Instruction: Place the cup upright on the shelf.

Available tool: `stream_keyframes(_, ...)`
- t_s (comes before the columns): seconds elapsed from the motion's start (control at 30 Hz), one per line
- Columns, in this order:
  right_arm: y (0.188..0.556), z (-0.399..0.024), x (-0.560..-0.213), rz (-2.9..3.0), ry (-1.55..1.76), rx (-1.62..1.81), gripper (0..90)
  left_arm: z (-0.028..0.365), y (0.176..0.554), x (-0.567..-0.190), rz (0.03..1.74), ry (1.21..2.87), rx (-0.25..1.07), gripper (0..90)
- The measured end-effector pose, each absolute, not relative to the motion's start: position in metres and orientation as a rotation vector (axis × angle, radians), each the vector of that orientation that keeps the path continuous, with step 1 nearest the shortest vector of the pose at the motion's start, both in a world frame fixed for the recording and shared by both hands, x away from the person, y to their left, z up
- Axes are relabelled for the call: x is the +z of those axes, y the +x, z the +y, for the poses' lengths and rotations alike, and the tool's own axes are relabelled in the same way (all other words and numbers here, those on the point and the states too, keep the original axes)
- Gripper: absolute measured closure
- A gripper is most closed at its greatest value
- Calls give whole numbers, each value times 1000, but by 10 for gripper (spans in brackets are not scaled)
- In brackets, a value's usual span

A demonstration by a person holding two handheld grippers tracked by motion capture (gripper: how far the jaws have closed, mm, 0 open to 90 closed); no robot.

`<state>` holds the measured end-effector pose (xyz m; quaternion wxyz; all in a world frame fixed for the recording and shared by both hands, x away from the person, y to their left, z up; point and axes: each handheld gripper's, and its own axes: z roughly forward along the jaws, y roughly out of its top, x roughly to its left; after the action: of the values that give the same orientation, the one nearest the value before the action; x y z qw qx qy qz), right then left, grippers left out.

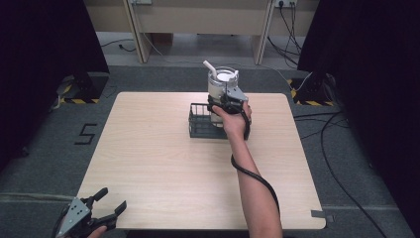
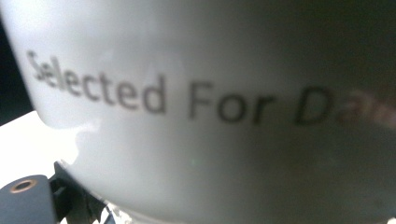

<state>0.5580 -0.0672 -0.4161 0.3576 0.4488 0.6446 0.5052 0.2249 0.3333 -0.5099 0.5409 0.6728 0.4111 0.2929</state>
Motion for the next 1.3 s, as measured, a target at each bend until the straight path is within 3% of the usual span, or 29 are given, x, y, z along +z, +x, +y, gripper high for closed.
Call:
stream_keyframes(0.6, 555, -66, -429, 1658, 1151, 1316, 85, 332, 224, -509, 963, 1607, 694, 171)
stream_keyframes(0.77, 551, -66, -430, 1656, 1128, 1318, 4, 332, 224, -509, 960, 1609, 696, 171)
stream_keyframes(1.3, 534, -72, -432, 1640, 1151, 1318, 3, 332, 223, -508, 955, 1609, 705, 171)
